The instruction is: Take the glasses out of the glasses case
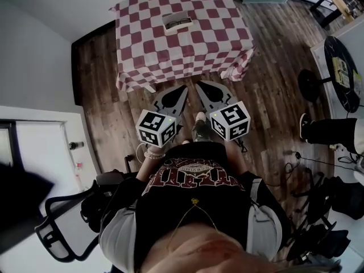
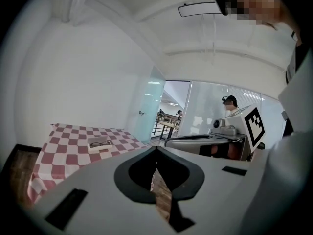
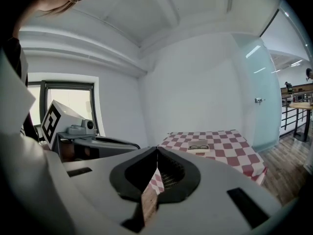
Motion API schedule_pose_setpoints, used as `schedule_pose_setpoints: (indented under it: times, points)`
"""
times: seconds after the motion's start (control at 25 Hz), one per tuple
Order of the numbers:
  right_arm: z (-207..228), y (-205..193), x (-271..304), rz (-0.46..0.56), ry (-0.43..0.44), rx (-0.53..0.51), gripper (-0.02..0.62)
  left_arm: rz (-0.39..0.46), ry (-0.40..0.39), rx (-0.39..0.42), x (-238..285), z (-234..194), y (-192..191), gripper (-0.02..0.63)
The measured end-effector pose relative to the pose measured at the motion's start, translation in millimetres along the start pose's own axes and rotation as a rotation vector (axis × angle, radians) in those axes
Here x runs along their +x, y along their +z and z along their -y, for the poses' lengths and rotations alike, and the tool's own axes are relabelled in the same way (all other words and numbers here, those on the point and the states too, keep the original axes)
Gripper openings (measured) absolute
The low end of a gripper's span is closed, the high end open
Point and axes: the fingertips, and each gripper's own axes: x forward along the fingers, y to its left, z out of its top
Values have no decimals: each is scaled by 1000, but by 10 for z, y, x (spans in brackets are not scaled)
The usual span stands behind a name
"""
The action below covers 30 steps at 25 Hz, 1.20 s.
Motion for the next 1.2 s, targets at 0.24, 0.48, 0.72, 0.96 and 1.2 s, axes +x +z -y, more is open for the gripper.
schedule_pose_setpoints:
  times: [0.24,0.48,0.72,0.96,1.2]
  points:
    - [373,141,195,-7,25,3,17,-6,3,5,384,-116,184,-2]
    - [736,257,342,-8,52,3,17,-10,55,20,740,-291,353,-2]
    - [1061,306,481,-19,85,-3,17,-10,114,-10,1021,-530,376,-2]
    - [1217,319,657,-42,130,-26,17,10,180,-40,1116,-675,369,-2]
    - [1184,361,826,-36,166,-20,17,18,215,-52,1120,-855,408,-2]
